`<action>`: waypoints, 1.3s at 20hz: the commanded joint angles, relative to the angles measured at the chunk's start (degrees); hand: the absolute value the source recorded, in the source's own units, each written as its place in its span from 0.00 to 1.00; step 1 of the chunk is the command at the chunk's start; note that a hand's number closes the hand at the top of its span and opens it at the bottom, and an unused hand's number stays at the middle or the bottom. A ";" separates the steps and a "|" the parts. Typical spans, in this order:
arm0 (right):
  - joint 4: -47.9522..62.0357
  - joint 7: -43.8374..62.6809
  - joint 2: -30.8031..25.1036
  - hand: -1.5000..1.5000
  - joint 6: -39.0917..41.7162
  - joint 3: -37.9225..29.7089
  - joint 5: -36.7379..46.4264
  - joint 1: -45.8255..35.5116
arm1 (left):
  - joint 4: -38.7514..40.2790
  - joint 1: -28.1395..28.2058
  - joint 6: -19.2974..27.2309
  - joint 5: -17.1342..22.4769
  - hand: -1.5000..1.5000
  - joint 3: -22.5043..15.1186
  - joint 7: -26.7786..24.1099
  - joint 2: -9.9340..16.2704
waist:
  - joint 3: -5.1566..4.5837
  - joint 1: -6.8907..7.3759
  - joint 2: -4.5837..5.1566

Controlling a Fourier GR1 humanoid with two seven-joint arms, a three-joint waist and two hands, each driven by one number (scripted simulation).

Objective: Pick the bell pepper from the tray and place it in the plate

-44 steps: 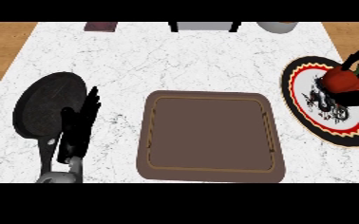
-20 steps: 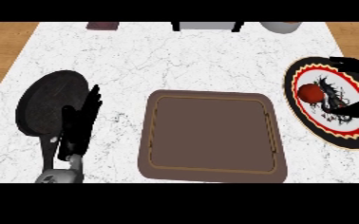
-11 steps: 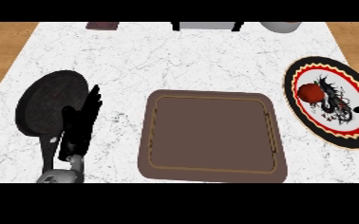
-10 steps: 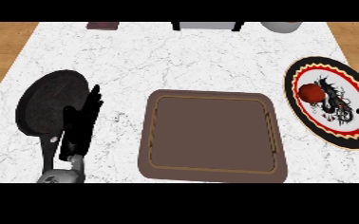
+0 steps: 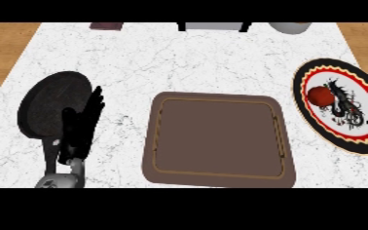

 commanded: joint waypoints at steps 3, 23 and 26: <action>0.02 -8.16 -0.54 0.00 8.75 0.55 -1.12 1.42 | -0.58 0.14 0.90 -0.38 0.50 0.07 0.36 -0.81 | -0.08 -0.27 -0.18; 3.66 -7.74 -1.69 0.00 -3.94 2.61 0.03 3.29 | 0.66 -1.79 1.26 -2.32 0.50 -0.65 0.37 -2.06 | 0.07 0.44 0.29; 4.02 -8.17 -3.53 0.00 -2.18 2.38 -0.35 4.03 | 0.35 2.13 -0.81 -0.83 0.50 0.04 -2.71 -0.99 | 0.06 0.69 0.22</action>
